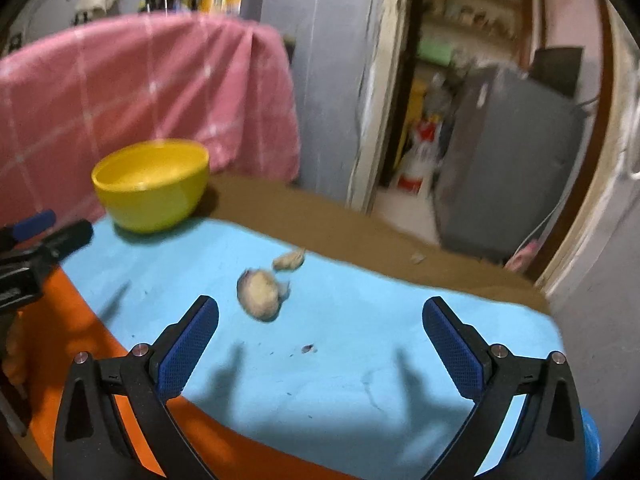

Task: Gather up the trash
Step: 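Move both open tools back to the brown lumps on the blue cloth, then grasp the round brown lump with the right tool while the left grasps the small tan lump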

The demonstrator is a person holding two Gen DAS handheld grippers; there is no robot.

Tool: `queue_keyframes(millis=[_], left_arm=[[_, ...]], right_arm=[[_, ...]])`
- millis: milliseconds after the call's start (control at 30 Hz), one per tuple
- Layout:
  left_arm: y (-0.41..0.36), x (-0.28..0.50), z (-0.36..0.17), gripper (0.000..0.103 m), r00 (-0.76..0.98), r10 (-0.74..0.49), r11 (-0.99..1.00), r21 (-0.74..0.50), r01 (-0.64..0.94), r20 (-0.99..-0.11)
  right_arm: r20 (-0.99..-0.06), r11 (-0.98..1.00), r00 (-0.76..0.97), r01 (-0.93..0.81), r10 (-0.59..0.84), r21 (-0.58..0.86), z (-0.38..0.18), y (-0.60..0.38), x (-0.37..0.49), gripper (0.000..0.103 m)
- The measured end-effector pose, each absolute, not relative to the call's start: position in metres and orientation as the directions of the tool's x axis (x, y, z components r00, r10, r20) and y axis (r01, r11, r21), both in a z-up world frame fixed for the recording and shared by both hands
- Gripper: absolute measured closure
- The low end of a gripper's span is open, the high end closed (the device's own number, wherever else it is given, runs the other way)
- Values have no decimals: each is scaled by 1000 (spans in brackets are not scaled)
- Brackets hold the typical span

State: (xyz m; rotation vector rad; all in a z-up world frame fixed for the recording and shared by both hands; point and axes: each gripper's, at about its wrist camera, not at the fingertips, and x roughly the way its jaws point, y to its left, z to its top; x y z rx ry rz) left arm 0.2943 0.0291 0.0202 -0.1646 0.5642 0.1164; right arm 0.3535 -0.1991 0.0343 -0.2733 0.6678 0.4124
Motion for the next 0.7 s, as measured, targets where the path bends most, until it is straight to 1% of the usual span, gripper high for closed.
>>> queue_keyframes(millis=[100, 200, 267, 333, 367, 400, 433, 467, 533, 700], left_arm=[[32, 297, 17, 4, 825, 42, 979, -142, -147, -563], [38, 301, 14, 4, 811, 27, 976, -161, -149, -585], [40, 301, 12, 4, 802, 21, 972, -174, -155, -597], [43, 303, 11, 4, 792, 11, 970, -187, -158, -610], [44, 305, 10, 4, 787, 7, 969, -191, -158, -616], [45, 305, 10, 4, 784, 4, 968, -195, -159, -621], [45, 305, 9, 4, 781, 0, 967, -198, -158, -625], [45, 305, 9, 4, 779, -5, 967, -201, -155, -627], [43, 305, 9, 4, 777, -14, 969, -202, -146, -629], [32, 302, 12, 4, 783, -32, 980, -172, -96, -621]], right_arm=[[-739, 866, 623, -488, 258, -108, 17, -179, 371, 5], [-781, 854, 585, -503, 220, -137, 6, -163, 378, 5], [-798, 845, 572, -509, 192, -162, -1, -154, 382, 9], [-797, 847, 569, -510, 205, -146, -1, -154, 384, 20], [-796, 852, 566, -506, 215, -130, -1, -155, 386, 23], [-796, 857, 562, -502, 222, -115, -1, -157, 387, 30], [-797, 857, 555, -506, 237, -98, -2, -159, 386, 41], [-797, 853, 548, -516, 256, -81, -1, -160, 385, 47], [-794, 845, 538, -532, 283, -59, 1, -162, 384, 74], [-802, 843, 517, -537, 298, -33, 6, -170, 381, 76]])
